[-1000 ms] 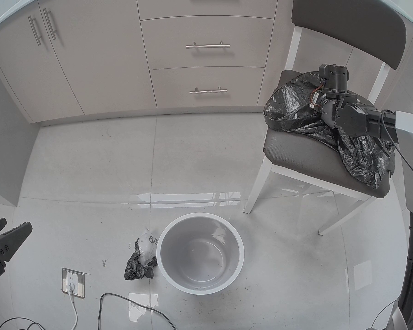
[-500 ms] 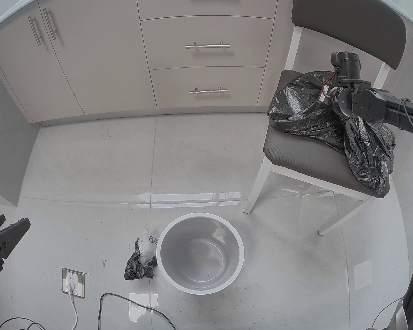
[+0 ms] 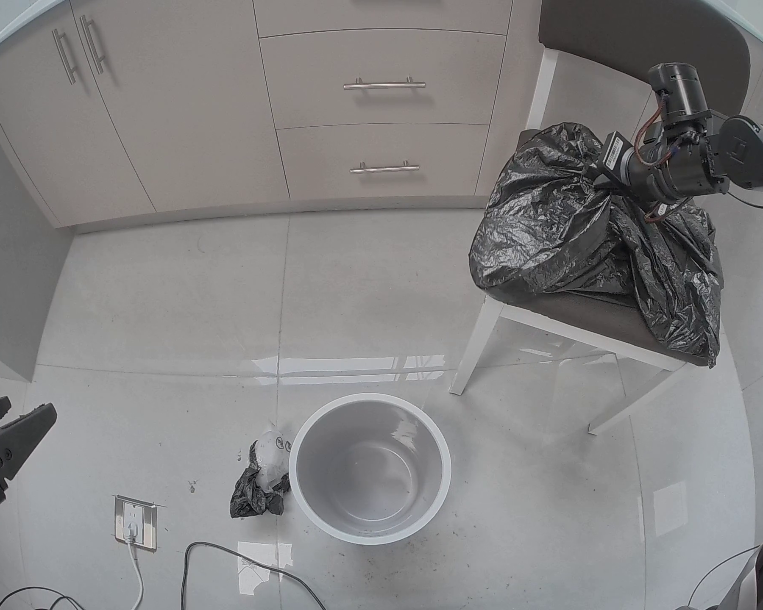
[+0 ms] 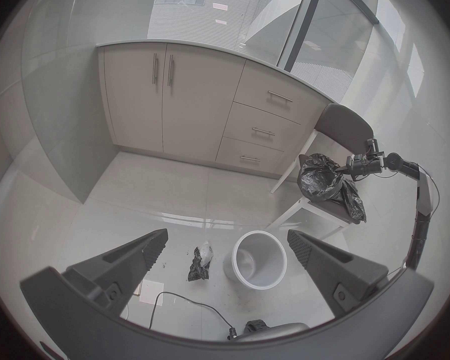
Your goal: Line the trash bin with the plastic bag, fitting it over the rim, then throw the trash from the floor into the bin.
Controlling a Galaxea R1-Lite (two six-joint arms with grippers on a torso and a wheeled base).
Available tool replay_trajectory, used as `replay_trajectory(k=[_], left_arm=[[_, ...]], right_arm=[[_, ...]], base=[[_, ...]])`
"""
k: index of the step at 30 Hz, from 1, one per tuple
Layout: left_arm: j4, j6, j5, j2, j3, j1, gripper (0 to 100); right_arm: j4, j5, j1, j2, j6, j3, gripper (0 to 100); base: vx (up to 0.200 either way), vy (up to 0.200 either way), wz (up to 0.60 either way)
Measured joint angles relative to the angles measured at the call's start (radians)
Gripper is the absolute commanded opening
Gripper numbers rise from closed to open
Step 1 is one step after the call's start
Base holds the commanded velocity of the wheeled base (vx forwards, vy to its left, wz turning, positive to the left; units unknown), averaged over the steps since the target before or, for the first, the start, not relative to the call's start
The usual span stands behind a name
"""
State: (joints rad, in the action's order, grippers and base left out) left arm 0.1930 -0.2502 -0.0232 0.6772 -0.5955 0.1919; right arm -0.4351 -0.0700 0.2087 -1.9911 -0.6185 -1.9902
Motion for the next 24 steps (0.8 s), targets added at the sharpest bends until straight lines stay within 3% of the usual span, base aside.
replay_trajectory(k=[10, 18, 24], left_arm=[[-0.04, -0.003, 0.0, 0.0, 0.024, 0.042, 100], [-0.138, -0.005, -0.003, 0.015, 0.087, 0.103, 100], [-0.218, -0.009, -0.01, 0.087, 0.12, 0.151, 100]], right_arm=[[-0.127, 0.237, 0.001, 0.057, -0.068, 0.017, 0], [-0.171, 0.517, 0.007, 0.105, -0.062, 0.093, 0], [-0.18, 0.6, 0.034, 0.161, -0.011, 0.209, 0]], base=[[0.0, 0.0, 0.0], [0.0, 0.0, 0.0], [0.0, 0.0, 0.0]])
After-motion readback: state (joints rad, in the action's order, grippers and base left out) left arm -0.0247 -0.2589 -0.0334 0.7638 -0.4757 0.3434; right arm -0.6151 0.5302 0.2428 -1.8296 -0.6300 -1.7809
